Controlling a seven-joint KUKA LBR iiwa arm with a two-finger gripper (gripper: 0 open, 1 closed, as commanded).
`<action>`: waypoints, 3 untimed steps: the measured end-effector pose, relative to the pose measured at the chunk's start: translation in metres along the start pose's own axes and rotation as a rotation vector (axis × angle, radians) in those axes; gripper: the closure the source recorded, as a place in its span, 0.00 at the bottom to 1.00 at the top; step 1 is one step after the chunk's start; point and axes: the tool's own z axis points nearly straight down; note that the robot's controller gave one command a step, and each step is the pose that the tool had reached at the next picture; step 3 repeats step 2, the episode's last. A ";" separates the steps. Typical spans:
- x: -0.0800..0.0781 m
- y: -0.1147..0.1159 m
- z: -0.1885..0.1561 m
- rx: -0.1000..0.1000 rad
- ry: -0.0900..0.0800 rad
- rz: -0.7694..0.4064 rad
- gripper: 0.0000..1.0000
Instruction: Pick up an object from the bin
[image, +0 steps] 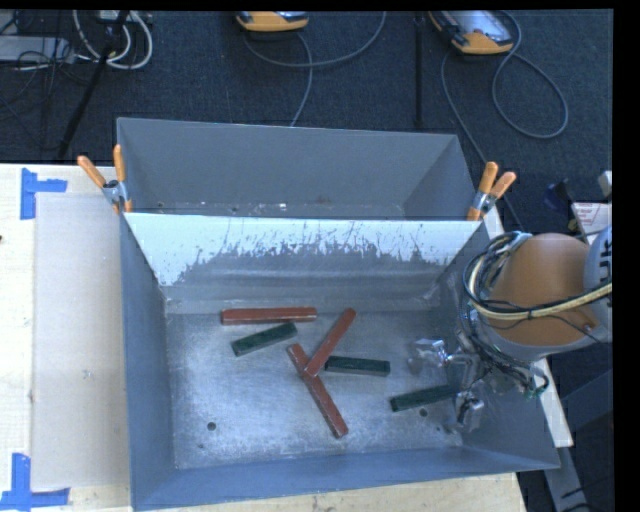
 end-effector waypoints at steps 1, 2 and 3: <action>0.000 0.001 0.001 0.002 -0.003 -0.001 0.00; -0.001 0.001 0.000 0.003 -0.005 -0.004 1.00; -0.001 0.001 0.000 0.003 -0.005 -0.004 1.00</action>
Offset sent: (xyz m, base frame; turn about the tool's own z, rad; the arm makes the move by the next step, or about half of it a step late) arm 0.0000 0.0000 0.0000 0.0000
